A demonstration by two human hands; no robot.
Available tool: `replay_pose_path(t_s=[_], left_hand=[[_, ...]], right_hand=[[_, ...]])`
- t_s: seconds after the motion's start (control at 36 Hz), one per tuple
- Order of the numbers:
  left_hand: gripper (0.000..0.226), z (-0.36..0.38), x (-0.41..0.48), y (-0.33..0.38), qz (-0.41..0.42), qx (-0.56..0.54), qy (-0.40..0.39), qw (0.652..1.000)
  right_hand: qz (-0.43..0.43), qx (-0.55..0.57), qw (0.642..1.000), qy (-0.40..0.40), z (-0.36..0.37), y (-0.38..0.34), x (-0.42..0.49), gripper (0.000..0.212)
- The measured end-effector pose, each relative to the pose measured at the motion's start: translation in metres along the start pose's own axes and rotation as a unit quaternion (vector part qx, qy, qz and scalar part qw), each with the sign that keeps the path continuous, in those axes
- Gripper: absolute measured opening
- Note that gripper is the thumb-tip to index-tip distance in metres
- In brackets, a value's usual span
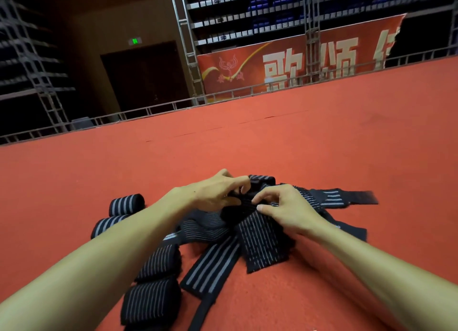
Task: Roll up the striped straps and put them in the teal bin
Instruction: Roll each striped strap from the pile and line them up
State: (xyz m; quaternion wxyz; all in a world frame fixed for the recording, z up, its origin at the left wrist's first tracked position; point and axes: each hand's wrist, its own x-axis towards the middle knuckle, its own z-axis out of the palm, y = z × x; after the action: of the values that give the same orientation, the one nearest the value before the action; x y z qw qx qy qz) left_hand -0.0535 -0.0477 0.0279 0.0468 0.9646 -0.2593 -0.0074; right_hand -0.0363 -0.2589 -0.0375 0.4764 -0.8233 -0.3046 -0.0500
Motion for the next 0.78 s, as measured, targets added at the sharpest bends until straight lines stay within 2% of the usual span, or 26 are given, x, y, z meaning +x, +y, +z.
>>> replay_pose_path(t_s=[0.22,0.33,0.39,0.56,0.78], left_hand=[[0.020,-0.030,-0.014,0.021,0.008,0.020,0.023,0.999],[0.016,-0.040,-0.019,0.031,0.008,0.046,0.011,0.999],[0.009,-0.043,-0.021,0.036,0.011,0.045,0.012,0.999],[0.031,-0.040,-0.023,0.051,0.032,0.016,0.019,0.999],[0.067,-0.021,-0.023,0.057,0.045,-0.031,-0.046,0.997]], right_hand=[[-0.069,0.044,0.997,-0.005,-0.039,-0.024,0.003,0.034],[-0.093,-0.038,0.994,-0.043,-0.068,-0.027,0.001,0.038],[-0.091,-0.065,0.991,-0.071,-0.082,-0.029,-0.004,0.030],[-0.079,-0.133,0.982,-0.107,-0.122,-0.030,-0.019,0.020],[-0.071,-0.208,0.971,-0.098,-0.156,-0.015,-0.030,0.024]])
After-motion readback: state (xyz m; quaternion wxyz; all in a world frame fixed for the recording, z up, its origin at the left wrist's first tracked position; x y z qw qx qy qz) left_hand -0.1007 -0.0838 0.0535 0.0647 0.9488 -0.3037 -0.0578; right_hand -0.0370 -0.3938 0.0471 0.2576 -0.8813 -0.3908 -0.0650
